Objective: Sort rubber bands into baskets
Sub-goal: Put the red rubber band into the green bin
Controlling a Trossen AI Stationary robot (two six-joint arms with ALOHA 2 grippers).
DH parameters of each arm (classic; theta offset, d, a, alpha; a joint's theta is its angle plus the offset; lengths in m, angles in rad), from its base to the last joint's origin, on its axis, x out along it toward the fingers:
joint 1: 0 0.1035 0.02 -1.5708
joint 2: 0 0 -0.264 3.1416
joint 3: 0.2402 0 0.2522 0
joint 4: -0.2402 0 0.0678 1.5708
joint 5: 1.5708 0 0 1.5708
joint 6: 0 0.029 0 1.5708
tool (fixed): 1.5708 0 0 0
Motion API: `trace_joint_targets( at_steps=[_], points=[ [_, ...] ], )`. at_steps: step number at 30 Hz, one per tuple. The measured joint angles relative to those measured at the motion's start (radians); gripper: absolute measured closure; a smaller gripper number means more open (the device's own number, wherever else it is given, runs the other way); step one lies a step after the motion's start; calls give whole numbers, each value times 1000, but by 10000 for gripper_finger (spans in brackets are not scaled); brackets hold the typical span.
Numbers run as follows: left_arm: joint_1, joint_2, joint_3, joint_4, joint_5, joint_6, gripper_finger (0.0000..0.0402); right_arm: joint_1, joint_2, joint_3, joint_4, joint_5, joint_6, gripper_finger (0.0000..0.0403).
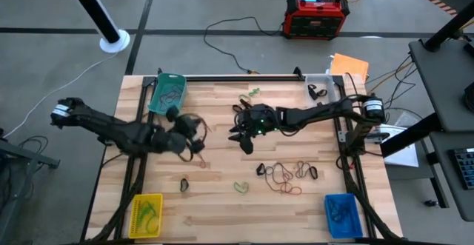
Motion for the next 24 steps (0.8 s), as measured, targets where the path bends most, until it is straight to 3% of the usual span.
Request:
trace_joint_targets(
  at_steps=[4, 8, 11, 24],
  points=[
    [127, 13, 107, -357, 87, -124, 402, 0, -31, 0, -88, 82, -45, 250],
    [287, 15, 140, -490, 178, -143, 402, -3, -41, 0, -114, 120, -80, 254],
    [425, 15, 126, -500, 230, -132, 402, -7, -41, 0, -113, 121, -115, 255],
    [930, 136, 115, -433, 222, 14, 402, -85, -45, 0, -117, 120, -161, 256]
  ],
)
